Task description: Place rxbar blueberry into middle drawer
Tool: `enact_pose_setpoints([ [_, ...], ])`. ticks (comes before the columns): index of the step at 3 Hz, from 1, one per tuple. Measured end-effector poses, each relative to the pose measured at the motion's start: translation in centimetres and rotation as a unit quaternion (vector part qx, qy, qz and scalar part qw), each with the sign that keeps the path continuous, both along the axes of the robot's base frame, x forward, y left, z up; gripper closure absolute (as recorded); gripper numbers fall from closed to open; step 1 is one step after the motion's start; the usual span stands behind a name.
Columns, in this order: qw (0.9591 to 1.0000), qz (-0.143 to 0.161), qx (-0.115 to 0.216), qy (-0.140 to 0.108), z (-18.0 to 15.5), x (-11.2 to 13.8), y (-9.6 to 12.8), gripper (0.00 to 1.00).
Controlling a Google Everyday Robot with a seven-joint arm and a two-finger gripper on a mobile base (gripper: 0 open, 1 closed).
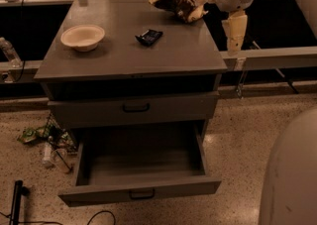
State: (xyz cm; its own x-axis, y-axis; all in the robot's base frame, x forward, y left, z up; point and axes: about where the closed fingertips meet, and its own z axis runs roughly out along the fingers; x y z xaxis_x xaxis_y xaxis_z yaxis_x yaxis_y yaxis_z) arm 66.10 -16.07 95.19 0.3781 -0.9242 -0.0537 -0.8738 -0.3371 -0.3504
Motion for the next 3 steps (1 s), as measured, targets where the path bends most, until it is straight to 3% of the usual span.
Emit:
enact_pose_setpoints([
  [1,0.9983,0.039,-0.036,-0.024,0.0,0.8,1.0,0.00],
  [2,0.9852,0.123,-0.099,-0.066,0.0,1.5,3.0,0.00],
  [3,0.9659,0.187,-0.149,-0.100,0.2,1.8,4.8,0.00],
])
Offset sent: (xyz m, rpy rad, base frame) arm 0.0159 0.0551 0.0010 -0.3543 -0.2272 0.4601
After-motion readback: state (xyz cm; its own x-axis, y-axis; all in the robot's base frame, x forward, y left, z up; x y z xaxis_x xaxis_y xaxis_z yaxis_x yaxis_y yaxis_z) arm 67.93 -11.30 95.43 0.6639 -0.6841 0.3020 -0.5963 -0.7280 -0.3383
